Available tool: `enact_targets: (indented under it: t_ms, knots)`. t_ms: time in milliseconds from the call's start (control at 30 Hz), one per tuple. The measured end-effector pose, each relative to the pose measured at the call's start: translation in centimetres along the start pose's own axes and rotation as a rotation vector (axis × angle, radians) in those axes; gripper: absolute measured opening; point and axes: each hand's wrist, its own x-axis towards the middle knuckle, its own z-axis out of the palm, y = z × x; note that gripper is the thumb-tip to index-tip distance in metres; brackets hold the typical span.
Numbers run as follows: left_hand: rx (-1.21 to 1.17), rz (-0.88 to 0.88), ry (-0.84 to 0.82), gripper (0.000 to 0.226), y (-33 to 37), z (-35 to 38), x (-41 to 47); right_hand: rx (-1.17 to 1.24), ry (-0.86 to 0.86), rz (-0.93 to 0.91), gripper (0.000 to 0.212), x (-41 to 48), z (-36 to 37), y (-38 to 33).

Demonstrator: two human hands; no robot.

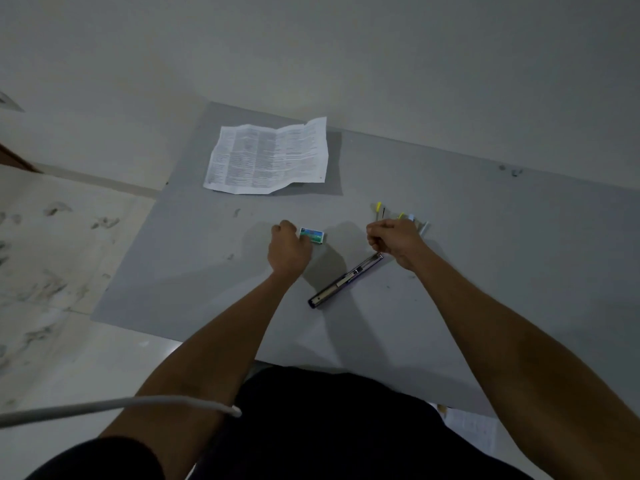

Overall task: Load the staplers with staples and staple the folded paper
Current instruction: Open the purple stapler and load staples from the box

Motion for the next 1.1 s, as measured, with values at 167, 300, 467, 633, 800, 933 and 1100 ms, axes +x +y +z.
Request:
enact_targets:
  t_ms: [167, 300, 467, 633, 800, 933, 1100]
  knots:
    - [0.185, 0.382, -0.200, 0.037, 2.0, 2.5, -2.9, -0.093, 0.026, -0.076, 0.006, 0.0, -1.3, 0.4]
    - [0.520, 0.577, -0.422, 0.053, 1.9, 3.9, -3.9, -0.155, 0.060, -0.123, 0.008, -0.5, -2.4, 0.7]
    - [0.508, 0.617, -0.418, 0.026, 1.2, 4.3, -4.1, -0.213, 0.033, -0.183, 0.007, -1.2, -3.5, 1.0]
    - [0.380, 0.589, -0.341, 0.026, 2.4, 3.3, -3.3, -0.423, 0.053, -0.405, 0.012, -1.7, -4.1, 1.2]
    - [0.323, 0.600, -0.271, 0.031, 4.9, 1.4, -2.1, -0.630, 0.107, -0.696, 0.011, -1.3, -4.3, 0.7]
    - [0.366, 0.607, -0.306, 0.031, 6.2, 0.3, -1.2, -0.737, 0.109, -0.792, 0.011, -1.2, -4.5, 0.0]
    - [0.395, 0.634, -0.299, 0.029, 7.3, -0.4, -1.2, -0.805, 0.099, -0.818, 0.014, -1.5, -4.7, -0.7]
